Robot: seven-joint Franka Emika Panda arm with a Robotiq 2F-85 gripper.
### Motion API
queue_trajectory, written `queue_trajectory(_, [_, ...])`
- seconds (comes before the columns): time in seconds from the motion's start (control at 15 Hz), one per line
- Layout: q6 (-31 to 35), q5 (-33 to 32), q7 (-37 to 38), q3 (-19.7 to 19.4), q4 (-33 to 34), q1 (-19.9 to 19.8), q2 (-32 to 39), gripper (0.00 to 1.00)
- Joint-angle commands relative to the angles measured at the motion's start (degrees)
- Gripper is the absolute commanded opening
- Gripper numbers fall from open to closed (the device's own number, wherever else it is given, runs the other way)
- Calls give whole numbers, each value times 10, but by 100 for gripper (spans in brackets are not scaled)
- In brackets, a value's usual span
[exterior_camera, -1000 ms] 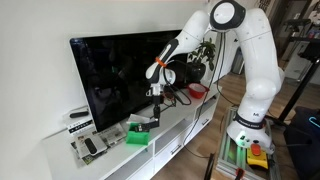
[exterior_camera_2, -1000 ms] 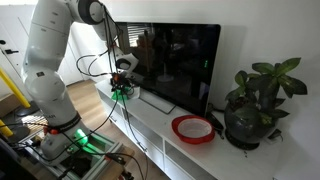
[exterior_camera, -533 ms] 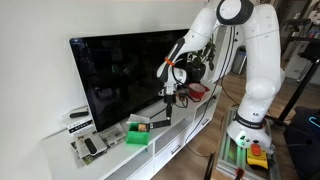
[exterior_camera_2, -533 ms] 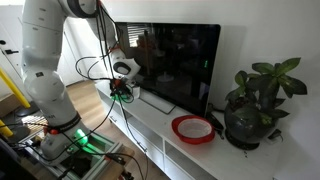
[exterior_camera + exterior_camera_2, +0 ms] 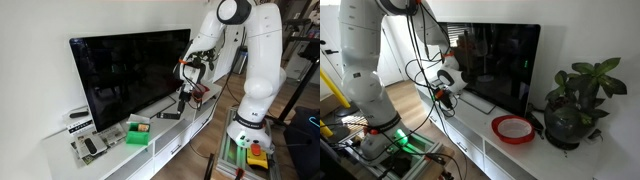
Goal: Put the black remote control on top of the television stand
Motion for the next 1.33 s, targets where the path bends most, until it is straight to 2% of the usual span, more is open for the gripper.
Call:
queue_trajectory(0.0, [-41, 47, -17, -59, -7, -8, 6, 5])
queue_trajectory(0.33, [-50, 91, 34, -115, 11, -9, 54, 5])
queue_trajectory(0.8, [-42, 201, 93, -154, 37, -23, 118, 5])
queue_trajectory(0.87, [-44, 168, 80, -157, 24, -4, 102, 5])
queue_trajectory(0.93, [-44, 172, 79, -160, 27, -5, 108, 19])
queue_trajectory(1.27, [-43, 171, 79, -160, 27, 1, 109, 19])
